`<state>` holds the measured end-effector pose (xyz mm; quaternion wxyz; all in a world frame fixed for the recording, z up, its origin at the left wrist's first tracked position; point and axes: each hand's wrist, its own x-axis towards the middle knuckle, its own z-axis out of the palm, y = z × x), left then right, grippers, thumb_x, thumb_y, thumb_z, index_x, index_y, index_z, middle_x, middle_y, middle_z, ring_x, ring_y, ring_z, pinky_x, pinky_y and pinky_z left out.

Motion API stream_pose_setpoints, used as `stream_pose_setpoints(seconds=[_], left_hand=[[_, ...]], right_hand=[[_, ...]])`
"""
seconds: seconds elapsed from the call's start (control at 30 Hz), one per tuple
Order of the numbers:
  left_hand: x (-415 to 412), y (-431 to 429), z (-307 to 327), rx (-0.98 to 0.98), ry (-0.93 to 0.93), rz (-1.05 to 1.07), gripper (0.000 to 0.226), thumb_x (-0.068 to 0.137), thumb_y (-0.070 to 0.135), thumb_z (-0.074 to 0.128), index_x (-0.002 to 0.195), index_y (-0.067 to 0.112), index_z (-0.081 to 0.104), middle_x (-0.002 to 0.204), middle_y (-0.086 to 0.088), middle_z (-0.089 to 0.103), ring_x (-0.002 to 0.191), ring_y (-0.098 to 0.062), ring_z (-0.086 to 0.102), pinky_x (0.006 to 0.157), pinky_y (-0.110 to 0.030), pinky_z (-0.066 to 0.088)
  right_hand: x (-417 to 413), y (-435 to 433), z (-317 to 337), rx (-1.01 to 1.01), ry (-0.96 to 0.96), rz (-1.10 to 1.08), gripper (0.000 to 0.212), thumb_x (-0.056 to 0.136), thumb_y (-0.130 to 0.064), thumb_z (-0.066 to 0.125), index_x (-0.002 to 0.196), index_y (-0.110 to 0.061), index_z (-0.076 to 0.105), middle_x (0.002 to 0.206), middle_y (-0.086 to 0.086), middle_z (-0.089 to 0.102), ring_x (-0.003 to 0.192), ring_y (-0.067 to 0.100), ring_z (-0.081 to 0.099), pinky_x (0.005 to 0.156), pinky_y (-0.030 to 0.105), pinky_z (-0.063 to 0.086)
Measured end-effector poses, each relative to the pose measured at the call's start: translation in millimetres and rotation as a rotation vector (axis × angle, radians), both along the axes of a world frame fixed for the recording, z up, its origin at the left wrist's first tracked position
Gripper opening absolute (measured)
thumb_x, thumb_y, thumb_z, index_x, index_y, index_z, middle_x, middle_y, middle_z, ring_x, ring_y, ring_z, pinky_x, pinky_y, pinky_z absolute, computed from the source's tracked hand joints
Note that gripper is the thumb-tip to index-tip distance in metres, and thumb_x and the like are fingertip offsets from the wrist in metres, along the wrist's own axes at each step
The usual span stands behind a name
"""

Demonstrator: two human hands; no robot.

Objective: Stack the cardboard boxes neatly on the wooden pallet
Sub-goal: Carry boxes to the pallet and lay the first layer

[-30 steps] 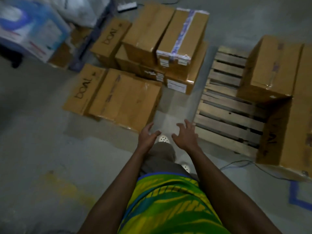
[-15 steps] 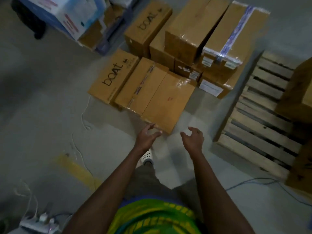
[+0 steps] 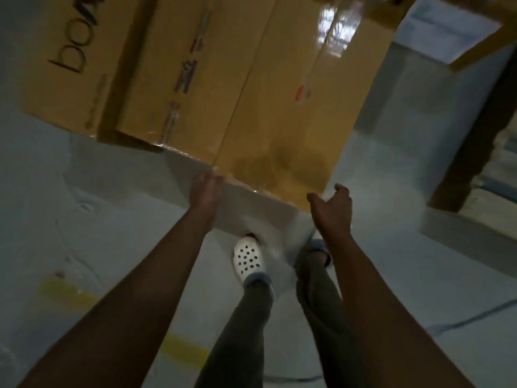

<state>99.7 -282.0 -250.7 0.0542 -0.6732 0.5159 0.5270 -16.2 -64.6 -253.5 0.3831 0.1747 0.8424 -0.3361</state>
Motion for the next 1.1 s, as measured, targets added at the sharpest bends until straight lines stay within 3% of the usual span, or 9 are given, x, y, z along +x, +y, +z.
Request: stream_pose_setpoints(seconds=[0.07, 0.13, 0.2, 0.3, 0.43, 0.57, 0.8, 0.93, 1.1], left_hand=[[0, -12, -64, 0.0, -0.079, 0.076, 0.032, 0.103, 0.023, 0.047, 0.128, 0.01, 0.063, 0.091, 0.004, 0.053, 0.09, -0.02, 0.05, 0.077, -0.03, 0.042], [-4, -19, -100, 0.034, -0.099, 0.084, 0.023, 0.106, 0.019, 0.04, 0.101, 0.018, 0.062, 0.082, 0.007, 0.045, 0.087, -0.019, 0.047, 0.067, -0.026, 0.041], [-11, -20, -111, 0.027, -0.088, 0.162, 0.026, 0.104, 0.014, 0.044, 0.083, 0.019, 0.057, 0.076, 0.005, 0.048, 0.074, -0.017, 0.049, 0.059, -0.023, 0.039], [-18, 2, -91, -0.047, -0.066, 0.155, 0.026, 0.101, 0.014, 0.049, 0.078, 0.021, 0.059, 0.073, 0.004, 0.055, 0.073, -0.018, 0.052, 0.067, -0.029, 0.043], [-34, 59, 4, -0.142, 0.008, 0.062, 0.007, 0.098, 0.013, 0.056, 0.1, 0.017, 0.061, 0.085, 0.008, 0.058, 0.073, -0.007, 0.052, 0.067, -0.025, 0.044], [-52, 107, 138, -0.294, 0.157, -0.032, 0.02, 0.095, 0.028, 0.072, 0.106, 0.013, 0.068, 0.091, 0.009, 0.066, 0.071, 0.007, 0.058, 0.059, -0.006, 0.044], [-86, 178, 349, -0.629, 0.231, -0.236, 0.057, 0.079, 0.067, 0.062, 0.087, 0.011, 0.069, 0.094, -0.01, 0.069, 0.085, -0.024, 0.064, 0.077, -0.036, 0.049], [-99, 251, 423, -0.549, 0.257, -0.396, 0.042, 0.089, 0.053, 0.062, 0.087, 0.012, 0.068, 0.102, -0.01, 0.063, 0.086, -0.021, 0.056, 0.077, -0.034, 0.041], [-130, 377, 450, -0.479, 0.236, -0.562, 0.037, 0.096, 0.047, 0.059, 0.083, 0.013, 0.066, 0.099, -0.009, 0.061, 0.084, -0.023, 0.056, 0.073, -0.034, 0.037]], right_hand=[[-4, 2, -56, -0.005, -0.041, -0.046, 0.086, 0.087, -0.035, 0.074, 0.156, -0.008, 0.03, 0.155, 0.016, 0.04, 0.141, 0.034, 0.042, 0.115, 0.048, 0.038], [-1, 6, -89, -0.096, -0.073, -0.078, 0.081, 0.086, -0.031, 0.076, 0.153, -0.011, 0.035, 0.149, 0.011, 0.049, 0.132, 0.029, 0.05, 0.112, 0.047, 0.042], [8, 4, -98, -0.174, -0.11, -0.114, 0.077, 0.086, -0.025, 0.076, 0.151, -0.018, 0.036, 0.139, 0.002, 0.055, 0.118, 0.019, 0.053, 0.105, 0.042, 0.046], [16, 3, -78, -0.224, -0.07, -0.241, 0.083, 0.073, -0.02, 0.083, 0.145, -0.025, 0.041, 0.128, -0.008, 0.059, 0.113, 0.016, 0.058, 0.099, 0.04, 0.05], [-14, 24, 0, -0.166, 0.016, -0.437, 0.081, 0.071, -0.023, 0.082, 0.143, -0.025, 0.043, 0.12, -0.008, 0.06, 0.108, 0.017, 0.06, 0.094, 0.032, 0.049], [-48, 61, 122, -0.074, 0.169, -0.469, 0.074, 0.072, -0.045, 0.081, 0.137, -0.029, 0.049, 0.123, -0.007, 0.064, 0.109, 0.019, 0.061, 0.098, 0.039, 0.048], [-31, 150, 334, 0.116, 0.28, -0.63, 0.07, 0.076, -0.075, 0.063, 0.12, -0.021, 0.059, 0.121, 0.004, 0.069, 0.117, 0.031, 0.062, 0.106, 0.049, 0.042], [-3, 230, 404, 0.177, 0.301, -0.714, 0.087, 0.065, -0.089, 0.049, 0.123, -0.023, 0.058, 0.123, 0.002, 0.068, 0.117, 0.029, 0.061, 0.108, 0.053, 0.038], [-11, 357, 440, 0.326, 0.327, -0.795, 0.079, 0.081, -0.075, 0.059, 0.135, -0.017, 0.054, 0.137, 0.008, 0.06, 0.128, 0.034, 0.051, 0.109, 0.052, 0.029]])
